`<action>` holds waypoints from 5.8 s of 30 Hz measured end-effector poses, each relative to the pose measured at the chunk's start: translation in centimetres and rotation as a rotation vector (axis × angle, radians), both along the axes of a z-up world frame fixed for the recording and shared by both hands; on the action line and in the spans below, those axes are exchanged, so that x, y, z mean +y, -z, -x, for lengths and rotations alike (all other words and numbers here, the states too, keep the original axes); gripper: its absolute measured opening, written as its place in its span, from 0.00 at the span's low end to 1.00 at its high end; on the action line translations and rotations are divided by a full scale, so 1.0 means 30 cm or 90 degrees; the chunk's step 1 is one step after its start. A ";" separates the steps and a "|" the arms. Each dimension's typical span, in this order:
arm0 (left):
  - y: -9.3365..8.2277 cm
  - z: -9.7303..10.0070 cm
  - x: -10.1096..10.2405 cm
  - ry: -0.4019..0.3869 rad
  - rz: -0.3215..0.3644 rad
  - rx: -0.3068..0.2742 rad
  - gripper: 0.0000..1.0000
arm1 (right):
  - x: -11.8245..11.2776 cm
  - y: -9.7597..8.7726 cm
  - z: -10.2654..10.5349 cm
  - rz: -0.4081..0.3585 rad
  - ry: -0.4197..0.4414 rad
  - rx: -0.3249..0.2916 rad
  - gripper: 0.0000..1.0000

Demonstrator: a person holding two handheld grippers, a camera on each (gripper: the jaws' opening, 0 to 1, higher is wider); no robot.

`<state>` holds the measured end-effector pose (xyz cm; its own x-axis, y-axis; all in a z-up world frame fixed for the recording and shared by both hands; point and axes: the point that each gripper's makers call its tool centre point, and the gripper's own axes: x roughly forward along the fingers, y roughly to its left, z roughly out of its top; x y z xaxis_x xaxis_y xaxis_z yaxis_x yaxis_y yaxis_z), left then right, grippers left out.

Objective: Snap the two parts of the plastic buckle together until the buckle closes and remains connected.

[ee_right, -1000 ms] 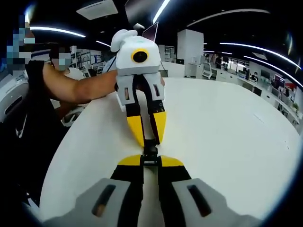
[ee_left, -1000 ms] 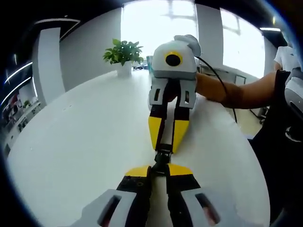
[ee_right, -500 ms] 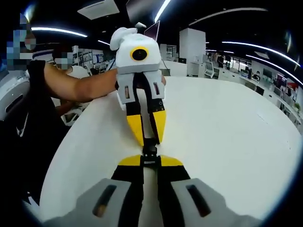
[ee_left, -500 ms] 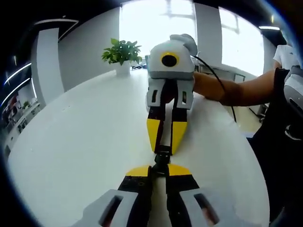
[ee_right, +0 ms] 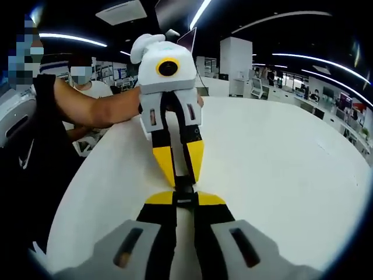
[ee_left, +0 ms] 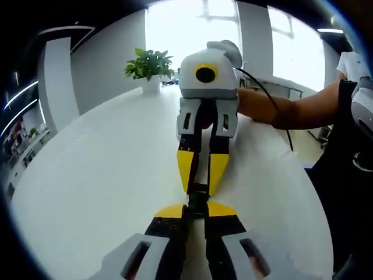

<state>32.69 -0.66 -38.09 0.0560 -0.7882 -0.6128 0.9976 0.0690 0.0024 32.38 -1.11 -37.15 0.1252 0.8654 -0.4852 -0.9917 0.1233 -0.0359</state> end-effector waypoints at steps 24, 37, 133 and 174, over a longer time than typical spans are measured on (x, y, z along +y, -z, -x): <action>-0.041 -0.048 -0.049 0.026 0.115 -0.070 0.83 | -0.016 0.005 0.020 -0.005 -0.005 0.009 0.09; -0.060 -0.064 -0.058 0.008 0.153 -0.052 1.00 | -0.010 0.009 0.023 -0.005 -0.002 0.010 0.09; -0.227 -0.507 0.199 -0.428 0.267 -0.158 1.00 | -0.453 -0.111 -0.468 -0.044 0.582 -0.043 0.09; -0.204 -0.497 0.174 -0.406 0.257 -0.148 1.00 | -0.429 -0.069 -0.651 -0.010 0.582 -0.024 0.09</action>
<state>47.59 4.55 -31.97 0.6638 -0.7199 -0.2030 0.7421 0.6677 0.0587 51.90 -13.98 -35.09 0.7803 0.4285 -0.4555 -0.5060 0.8606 -0.0572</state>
